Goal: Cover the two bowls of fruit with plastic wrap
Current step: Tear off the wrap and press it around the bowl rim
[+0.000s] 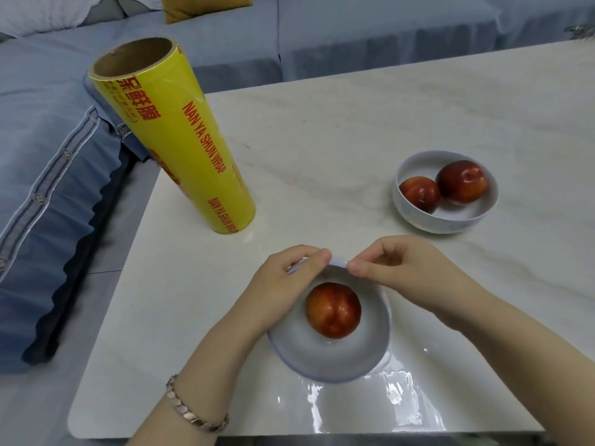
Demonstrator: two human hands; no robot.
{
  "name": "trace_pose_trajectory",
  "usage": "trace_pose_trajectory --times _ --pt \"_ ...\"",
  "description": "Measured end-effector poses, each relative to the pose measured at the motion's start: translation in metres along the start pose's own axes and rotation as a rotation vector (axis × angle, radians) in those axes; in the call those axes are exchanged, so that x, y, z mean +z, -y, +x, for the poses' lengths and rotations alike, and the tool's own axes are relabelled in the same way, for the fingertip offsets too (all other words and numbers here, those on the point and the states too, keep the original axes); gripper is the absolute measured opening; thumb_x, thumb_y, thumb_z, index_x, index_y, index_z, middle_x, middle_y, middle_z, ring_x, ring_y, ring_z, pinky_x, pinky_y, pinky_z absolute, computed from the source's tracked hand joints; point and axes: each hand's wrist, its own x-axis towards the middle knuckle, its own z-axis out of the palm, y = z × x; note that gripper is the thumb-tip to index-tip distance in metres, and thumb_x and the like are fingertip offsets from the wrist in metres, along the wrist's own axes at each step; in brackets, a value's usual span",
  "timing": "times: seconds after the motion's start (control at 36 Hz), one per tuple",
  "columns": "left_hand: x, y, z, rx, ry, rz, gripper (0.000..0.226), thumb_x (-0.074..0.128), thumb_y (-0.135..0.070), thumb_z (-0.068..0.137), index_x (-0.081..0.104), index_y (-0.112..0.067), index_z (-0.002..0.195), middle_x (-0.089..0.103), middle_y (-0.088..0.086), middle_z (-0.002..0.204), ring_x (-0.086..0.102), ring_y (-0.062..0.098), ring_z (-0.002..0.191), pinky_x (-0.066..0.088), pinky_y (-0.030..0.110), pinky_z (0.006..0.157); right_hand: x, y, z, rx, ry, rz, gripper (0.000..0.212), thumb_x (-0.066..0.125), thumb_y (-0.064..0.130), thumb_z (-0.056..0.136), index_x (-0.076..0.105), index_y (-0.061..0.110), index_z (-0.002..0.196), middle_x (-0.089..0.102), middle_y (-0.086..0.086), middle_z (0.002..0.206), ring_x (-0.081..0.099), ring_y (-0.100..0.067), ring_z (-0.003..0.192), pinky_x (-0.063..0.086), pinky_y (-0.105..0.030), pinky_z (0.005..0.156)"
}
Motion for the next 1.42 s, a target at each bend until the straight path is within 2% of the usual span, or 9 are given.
trace_pose_trajectory --times 0.11,0.28,0.39,0.61,0.78,0.89,1.0,1.19,1.42 --pt "-0.001 0.002 -0.004 0.020 -0.002 -0.025 0.031 0.058 -0.058 0.067 0.070 -0.035 0.083 0.070 -0.018 0.092 0.064 0.000 0.092 0.047 0.019 0.082 -0.005 0.004 0.004 0.068 0.108 0.000 0.010 0.073 0.017 0.074 0.070 0.015 0.065 0.068 0.000 0.068 0.059 -0.005 0.062 0.049 -0.013 0.061" --pt "-0.001 0.007 -0.004 0.053 -0.047 -0.010 0.024 0.057 -0.055 0.071 0.068 -0.037 0.083 0.070 -0.018 0.092 0.063 0.002 0.093 0.047 0.020 0.081 -0.008 0.006 0.014 0.068 -0.008 -0.001 0.019 0.067 0.016 0.081 0.065 0.011 0.063 0.067 -0.004 0.067 0.060 -0.007 0.060 0.052 -0.016 0.062" --pt "-0.002 0.011 -0.007 0.083 -0.096 -0.054 0.031 0.057 -0.057 0.067 0.070 -0.033 0.081 0.071 -0.018 0.088 0.064 0.000 0.090 0.046 0.011 0.076 -0.019 0.014 0.023 0.131 -0.065 0.159 0.023 0.055 0.008 0.089 0.060 0.001 0.068 0.066 -0.006 0.059 0.063 -0.005 0.045 0.050 -0.015 0.044" --pt "0.001 0.009 -0.009 0.114 -0.080 -0.029 0.028 0.055 -0.059 0.062 0.069 -0.041 0.076 0.071 -0.018 0.086 0.064 0.001 0.088 0.047 0.009 0.073 -0.021 0.013 0.039 0.485 0.279 0.226 0.028 0.048 0.019 0.095 0.044 0.014 0.067 0.044 0.003 0.048 0.041 -0.005 0.037 0.041 -0.014 0.039" --pt "0.001 0.008 -0.005 0.121 -0.060 -0.013 0.032 0.055 -0.060 0.061 0.070 -0.036 0.077 0.071 -0.018 0.088 0.064 0.003 0.089 0.049 0.013 0.076 -0.033 0.028 0.038 0.566 0.483 -0.135 0.033 0.059 0.039 0.084 0.059 0.010 0.069 0.044 0.003 0.040 0.043 -0.006 0.036 0.039 -0.014 0.041" --pt "0.001 0.007 -0.005 0.115 -0.062 -0.003 0.031 0.054 -0.061 0.060 0.069 -0.039 0.077 0.070 -0.020 0.087 0.063 0.000 0.089 0.046 0.009 0.074 -0.042 0.020 0.035 0.356 0.384 -0.075 0.040 0.061 0.030 0.084 0.059 0.018 0.046 0.048 0.003 0.049 0.046 -0.005 0.045 0.042 -0.014 0.053" --pt "-0.001 0.007 -0.005 0.105 -0.066 0.008 0.033 0.052 -0.062 0.060 0.069 -0.040 0.078 0.069 -0.023 0.089 0.063 -0.003 0.089 0.045 0.007 0.074 -0.033 0.003 0.033 0.218 0.207 0.187 0.032 0.057 0.027 0.085 0.057 0.014 0.056 0.049 0.005 0.047 0.044 -0.003 0.046 0.042 -0.011 0.050" --pt "-0.004 0.008 -0.007 0.088 -0.054 -0.016 0.017 0.055 -0.052 0.072 0.067 -0.053 0.084 0.067 -0.028 0.100 0.059 -0.008 0.100 0.042 0.003 0.077 0.000 -0.012 0.042 0.330 0.058 0.628 0.029 0.058 0.025 0.087 0.054 0.012 0.061 0.043 0.002 0.053 0.046 -0.007 0.044 0.038 -0.020 0.051" --pt "-0.007 0.005 -0.009 0.120 0.023 -0.059 0.020 0.050 -0.036 0.080 0.067 -0.040 0.088 0.066 -0.035 0.095 0.059 -0.013 0.097 0.040 0.001 0.079 -0.021 -0.008 0.033 0.334 0.217 0.073 0.037 0.053 0.036 0.089 0.050 0.019 0.056 0.042 0.011 0.043 0.034 -0.003 0.038 0.032 -0.012 0.042"
